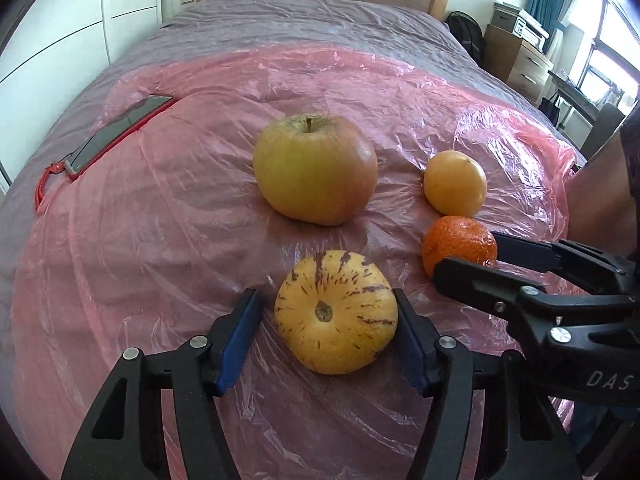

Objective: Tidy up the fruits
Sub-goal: 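Grasp the striped pepino melon with the left tool while the right tool grasps an orange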

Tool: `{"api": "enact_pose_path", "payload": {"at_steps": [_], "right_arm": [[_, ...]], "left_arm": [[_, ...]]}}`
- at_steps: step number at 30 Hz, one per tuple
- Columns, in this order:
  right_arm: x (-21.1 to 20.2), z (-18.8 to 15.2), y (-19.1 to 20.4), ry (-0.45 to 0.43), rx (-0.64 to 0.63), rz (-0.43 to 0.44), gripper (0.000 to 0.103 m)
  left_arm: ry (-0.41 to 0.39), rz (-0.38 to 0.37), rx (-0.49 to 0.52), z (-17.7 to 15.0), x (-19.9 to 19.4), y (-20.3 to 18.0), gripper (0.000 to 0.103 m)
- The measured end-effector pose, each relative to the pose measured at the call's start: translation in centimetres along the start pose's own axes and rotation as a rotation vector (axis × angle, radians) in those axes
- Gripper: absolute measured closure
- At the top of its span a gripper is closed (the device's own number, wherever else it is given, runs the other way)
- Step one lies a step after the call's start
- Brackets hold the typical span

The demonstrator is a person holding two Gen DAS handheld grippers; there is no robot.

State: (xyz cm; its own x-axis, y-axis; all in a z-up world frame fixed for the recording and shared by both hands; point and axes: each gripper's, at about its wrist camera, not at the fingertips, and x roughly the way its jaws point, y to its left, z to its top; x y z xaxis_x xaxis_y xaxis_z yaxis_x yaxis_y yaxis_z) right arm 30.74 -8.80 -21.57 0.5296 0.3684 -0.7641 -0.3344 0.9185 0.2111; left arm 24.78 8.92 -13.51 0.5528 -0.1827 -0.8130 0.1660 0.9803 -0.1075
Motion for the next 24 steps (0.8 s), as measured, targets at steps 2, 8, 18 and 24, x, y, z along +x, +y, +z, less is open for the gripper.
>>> {"api": "enact_pose_path", "payload": {"at_steps": [2, 8, 18, 24], "right_arm": [[0.7, 0.3, 0.1, 0.011, 0.000, 0.004, 0.033], [2.0, 0.4, 0.0, 0.039, 0.009, 0.012, 0.064], [0.2, 0.3, 0.0, 0.031, 0.001, 0.032, 0.066], [-2.0, 0.1, 0.1, 0.010, -0.012, 0.010, 0.066]], "left_arm": [[0.002, -0.002, 0.020, 0.3, 0.4, -0.1, 0.044], [0.006, -0.003, 0.048, 0.3, 1.0, -0.5, 0.055], [-0.007, -0.001, 0.027, 0.3, -0.1, -0.6, 0.055], [-0.029, 0.007, 0.005, 0.2, -1.7, -0.9, 0.055]]}}
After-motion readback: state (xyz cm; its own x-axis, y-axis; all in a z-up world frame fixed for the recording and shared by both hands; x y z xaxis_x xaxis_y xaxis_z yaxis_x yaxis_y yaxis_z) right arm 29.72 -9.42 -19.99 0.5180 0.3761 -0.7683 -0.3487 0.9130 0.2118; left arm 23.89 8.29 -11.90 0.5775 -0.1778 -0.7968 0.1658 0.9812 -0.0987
